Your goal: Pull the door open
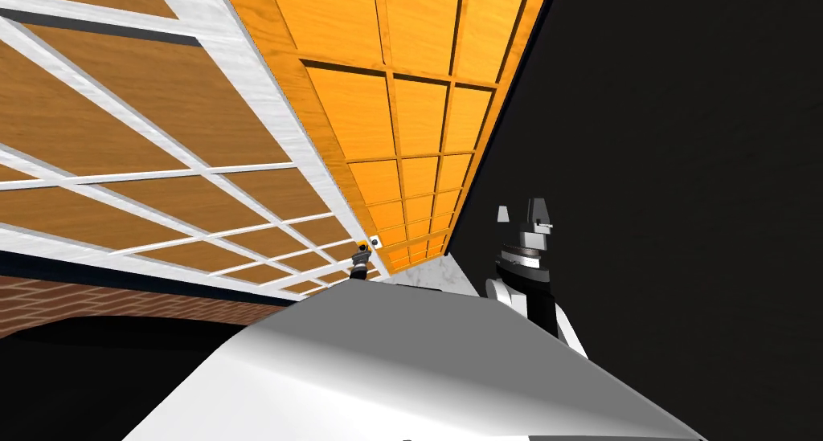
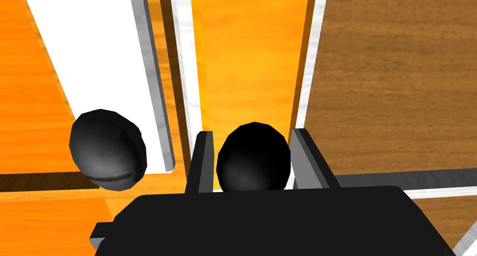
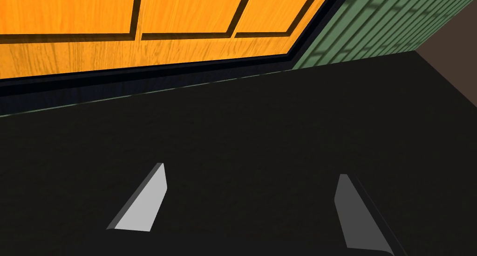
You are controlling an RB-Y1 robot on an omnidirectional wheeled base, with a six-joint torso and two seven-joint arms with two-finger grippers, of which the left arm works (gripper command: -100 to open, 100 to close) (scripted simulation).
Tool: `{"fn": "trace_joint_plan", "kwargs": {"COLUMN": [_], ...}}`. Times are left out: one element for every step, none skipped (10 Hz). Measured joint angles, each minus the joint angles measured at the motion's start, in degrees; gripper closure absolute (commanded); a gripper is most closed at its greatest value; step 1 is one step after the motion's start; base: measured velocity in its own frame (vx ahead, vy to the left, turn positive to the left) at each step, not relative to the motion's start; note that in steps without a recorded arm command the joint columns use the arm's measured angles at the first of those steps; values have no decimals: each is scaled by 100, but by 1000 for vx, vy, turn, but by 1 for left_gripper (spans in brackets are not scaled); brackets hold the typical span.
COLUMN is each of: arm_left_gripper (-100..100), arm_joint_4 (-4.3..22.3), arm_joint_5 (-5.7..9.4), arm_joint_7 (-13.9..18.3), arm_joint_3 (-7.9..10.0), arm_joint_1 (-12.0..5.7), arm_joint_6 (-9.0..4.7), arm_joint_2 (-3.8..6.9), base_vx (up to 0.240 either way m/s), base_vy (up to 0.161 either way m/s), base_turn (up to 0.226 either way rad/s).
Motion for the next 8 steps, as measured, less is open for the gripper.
{"fn": "trace_joint_plan", "kwargs": {"arm_left_gripper": [100,100,100,100,100,100,100,100], "arm_joint_4": [181,309,219,51,120,188,-161,-259], "arm_joint_5": [23,31,20,8,33,52,31,23], "arm_joint_7": [43,66,85,85,118,154,195,233], "arm_joint_3": [29,39,24,9,44,75,44,24], "arm_joint_1": [-68,-74,28,124,113,101,311,390], "arm_joint_6": [-83,-153,-110,12,-9,-47,111,196], "arm_joint_2": [49,70,27,-42,-18,18,-71,-82], "base_vx": [-117,-65,-27,-114,-150,-80,-26,-8], "base_vy": [-44,-38,-17,-5,-1,-15,-17,-6], "base_turn": [16,22,20,51,31,-6,11,13]}}
